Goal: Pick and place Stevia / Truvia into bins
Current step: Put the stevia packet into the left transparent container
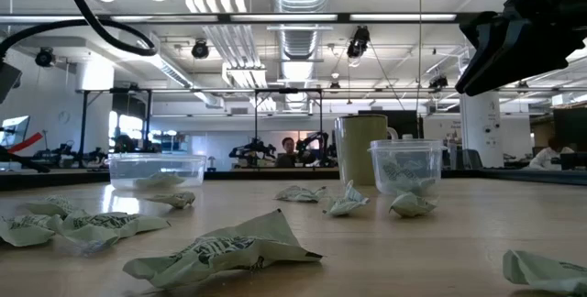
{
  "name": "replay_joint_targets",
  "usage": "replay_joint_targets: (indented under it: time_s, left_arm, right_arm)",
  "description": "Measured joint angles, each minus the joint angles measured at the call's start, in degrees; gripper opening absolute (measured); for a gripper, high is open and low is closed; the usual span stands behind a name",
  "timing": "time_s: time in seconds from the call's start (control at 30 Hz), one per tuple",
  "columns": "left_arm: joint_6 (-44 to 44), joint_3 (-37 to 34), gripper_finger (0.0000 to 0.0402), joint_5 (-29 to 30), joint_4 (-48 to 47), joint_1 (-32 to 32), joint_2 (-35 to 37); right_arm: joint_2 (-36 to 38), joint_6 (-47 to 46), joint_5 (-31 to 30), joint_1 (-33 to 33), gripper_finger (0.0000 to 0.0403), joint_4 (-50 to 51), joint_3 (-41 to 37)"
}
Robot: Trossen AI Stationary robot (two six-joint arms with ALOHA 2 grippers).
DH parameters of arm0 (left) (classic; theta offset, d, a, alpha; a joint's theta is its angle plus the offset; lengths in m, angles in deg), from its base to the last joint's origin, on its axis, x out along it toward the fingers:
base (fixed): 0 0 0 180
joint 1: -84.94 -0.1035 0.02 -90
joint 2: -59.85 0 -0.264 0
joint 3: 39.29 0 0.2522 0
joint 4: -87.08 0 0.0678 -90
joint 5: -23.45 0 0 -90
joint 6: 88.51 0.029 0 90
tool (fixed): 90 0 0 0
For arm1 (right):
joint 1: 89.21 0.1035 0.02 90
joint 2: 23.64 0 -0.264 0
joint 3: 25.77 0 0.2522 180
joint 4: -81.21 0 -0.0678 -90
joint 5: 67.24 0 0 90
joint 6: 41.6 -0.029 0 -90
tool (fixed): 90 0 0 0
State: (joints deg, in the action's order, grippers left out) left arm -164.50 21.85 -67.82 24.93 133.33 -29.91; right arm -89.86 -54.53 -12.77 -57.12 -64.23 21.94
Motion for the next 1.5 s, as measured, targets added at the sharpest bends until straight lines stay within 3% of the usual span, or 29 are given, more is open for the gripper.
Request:
replay_joint_targets:
  time_s: [0.23, 0.37, 0.6, 1.07, 1.27, 1.5]
  left_arm:
    - [2.4, 0.0, 0.0012, -0.2, 0.1, 0.1, 0.0]
    - [5.0, -0.1, 0.001, 2.2, -0.6, 0.1, 0.1]
    - [10.6, 0.0, 0.0002, 15.4, -5.8, -1.1, 1.5]
    - [18.7, 0.1, 0.0001, 53.2, -13.0, -9.2, 4.5]
    - [21.4, -0.1, 0.0001, 59.2, -12.8, -16.1, 4.5]
    - [22.9, -1.0, 0.0001, 60.3, -12.2, -26.4, 4.5]
  right_arm:
    - [0.0, 0.0, 0.0, 0.0, 0.0072, 0.0, 0.0]
    - [0.0, 0.0, 0.0, 0.0, 0.0072, 0.0, 0.0]
    - [0.0, 0.0, -0.1, 0.0, 0.0069, -0.1, 0.0]
    - [0.0, -0.2, -0.2, 0.0, 0.0067, -0.3, 0.0]
    - [0.0, -0.1, -0.2, 0.0, 0.0063, -0.3, 0.0]
    - [0.0, -0.1, -0.1, 0.0, 0.0063, -0.4, -0.1]
